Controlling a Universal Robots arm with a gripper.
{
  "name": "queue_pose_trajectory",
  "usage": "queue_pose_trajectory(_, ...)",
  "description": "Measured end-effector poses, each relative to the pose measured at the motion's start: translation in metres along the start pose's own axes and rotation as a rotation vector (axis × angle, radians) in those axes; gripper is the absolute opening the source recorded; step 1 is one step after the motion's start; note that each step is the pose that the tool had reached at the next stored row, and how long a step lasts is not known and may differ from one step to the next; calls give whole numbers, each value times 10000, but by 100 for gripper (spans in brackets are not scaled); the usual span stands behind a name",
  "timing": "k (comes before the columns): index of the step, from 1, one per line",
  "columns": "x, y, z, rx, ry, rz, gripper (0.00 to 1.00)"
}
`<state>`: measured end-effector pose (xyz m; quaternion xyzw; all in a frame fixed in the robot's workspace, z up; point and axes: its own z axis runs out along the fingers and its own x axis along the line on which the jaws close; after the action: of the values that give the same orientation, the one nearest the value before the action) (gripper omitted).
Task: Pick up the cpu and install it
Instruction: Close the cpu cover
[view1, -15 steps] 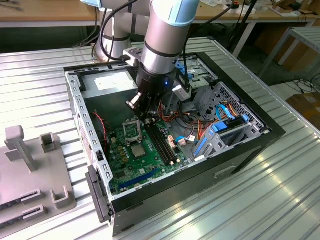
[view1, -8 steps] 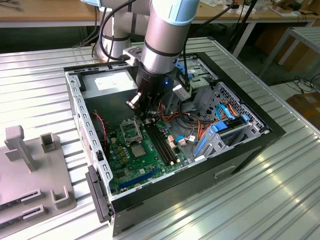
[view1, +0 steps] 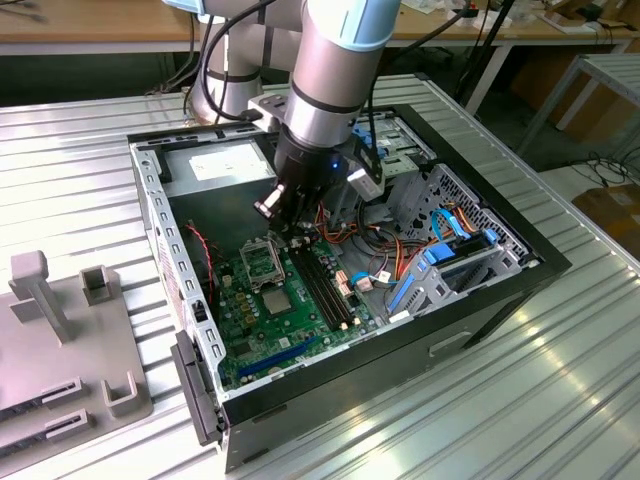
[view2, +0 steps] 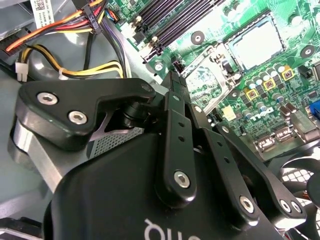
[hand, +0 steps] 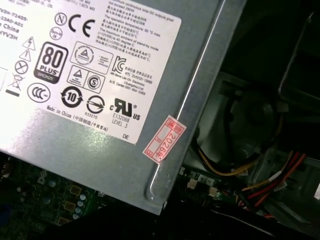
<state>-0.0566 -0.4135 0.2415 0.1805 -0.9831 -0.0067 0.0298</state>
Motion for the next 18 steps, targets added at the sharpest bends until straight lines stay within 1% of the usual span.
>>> queue_pose_trajectory(14, -13, -5, -1, 0, -1, -3, 11)
queue_pose_trajectory(16, -16, -6, -1, 3, 1, -70, 11)
queue_pose_trajectory(18, -19, -7, -1, 13, 4, -241, 11)
